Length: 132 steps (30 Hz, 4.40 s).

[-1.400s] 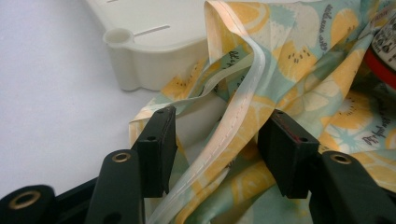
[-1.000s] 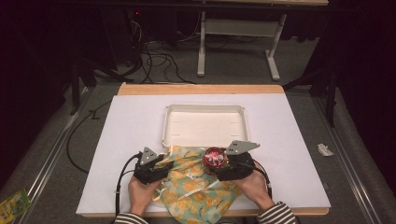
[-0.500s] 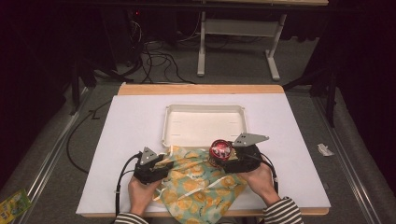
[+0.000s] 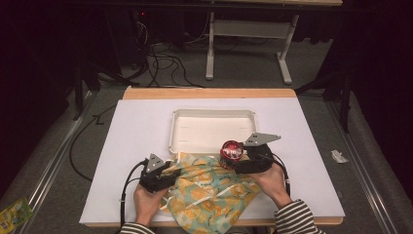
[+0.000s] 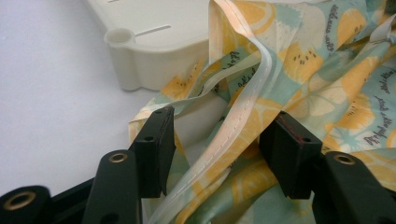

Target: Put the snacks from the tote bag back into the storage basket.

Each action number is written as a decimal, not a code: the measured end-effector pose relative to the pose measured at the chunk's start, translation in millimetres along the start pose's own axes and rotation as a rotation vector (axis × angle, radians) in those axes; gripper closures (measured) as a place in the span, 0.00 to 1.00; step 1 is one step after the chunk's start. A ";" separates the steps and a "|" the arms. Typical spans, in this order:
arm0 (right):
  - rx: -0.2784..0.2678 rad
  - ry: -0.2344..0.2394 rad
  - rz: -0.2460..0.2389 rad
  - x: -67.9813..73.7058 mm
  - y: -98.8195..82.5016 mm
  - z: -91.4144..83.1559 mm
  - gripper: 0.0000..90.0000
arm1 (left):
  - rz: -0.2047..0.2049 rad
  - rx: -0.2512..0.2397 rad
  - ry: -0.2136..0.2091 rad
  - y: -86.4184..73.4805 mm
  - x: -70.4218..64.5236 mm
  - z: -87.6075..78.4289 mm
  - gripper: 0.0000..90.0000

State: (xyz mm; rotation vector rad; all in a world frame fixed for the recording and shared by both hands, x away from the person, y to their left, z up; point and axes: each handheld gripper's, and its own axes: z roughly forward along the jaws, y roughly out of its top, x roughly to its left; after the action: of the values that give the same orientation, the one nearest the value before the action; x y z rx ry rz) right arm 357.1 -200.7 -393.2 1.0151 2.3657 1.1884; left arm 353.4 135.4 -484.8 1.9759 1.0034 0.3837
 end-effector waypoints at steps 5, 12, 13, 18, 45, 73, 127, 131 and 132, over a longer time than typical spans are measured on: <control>0.003 -0.015 -0.003 -4.5 6.3 -2.7 0.29 | 0.000 -0.001 0.000 -0.1 0.0 -0.1 0.51; 0.008 -0.026 0.014 -15.3 14.4 -3.6 0.29 | -0.004 -0.002 -0.005 -0.1 0.5 -0.4 0.51; 0.005 -0.026 0.014 -17.1 15.4 -3.4 0.29 | -0.011 -0.009 -0.007 -0.3 0.7 -0.3 0.51; 0.003 -0.031 0.035 -25.6 19.6 -3.0 0.29 | -0.009 -0.005 -0.009 -0.2 1.2 -0.7 0.51; 0.062 -0.103 0.070 -61.1 35.4 36.7 0.29 | -0.008 -0.009 -0.017 -0.5 2.1 -1.3 0.50; 0.134 -0.132 0.088 -87.9 37.4 92.2 0.29 | -0.010 -0.009 -0.017 -0.6 2.0 -1.2 0.50; 0.186 -0.174 0.072 -88.3 24.5 97.4 0.31 | 0.000 -0.011 -0.015 -0.7 1.1 -1.6 0.50; 0.196 -0.178 0.077 -90.7 22.7 98.8 0.32 | -0.001 -0.015 -0.015 -0.8 1.0 -1.8 0.50; 0.195 -0.176 0.079 -91.9 22.0 99.0 0.33 | -0.002 -0.016 -0.016 -0.8 1.1 -1.8 0.50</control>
State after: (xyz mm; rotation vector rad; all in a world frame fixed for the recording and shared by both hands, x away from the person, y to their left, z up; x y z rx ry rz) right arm 485.7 -200.0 -440.1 1.2313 2.3538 0.8656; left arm 352.6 137.5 -484.5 1.9610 0.9893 0.3734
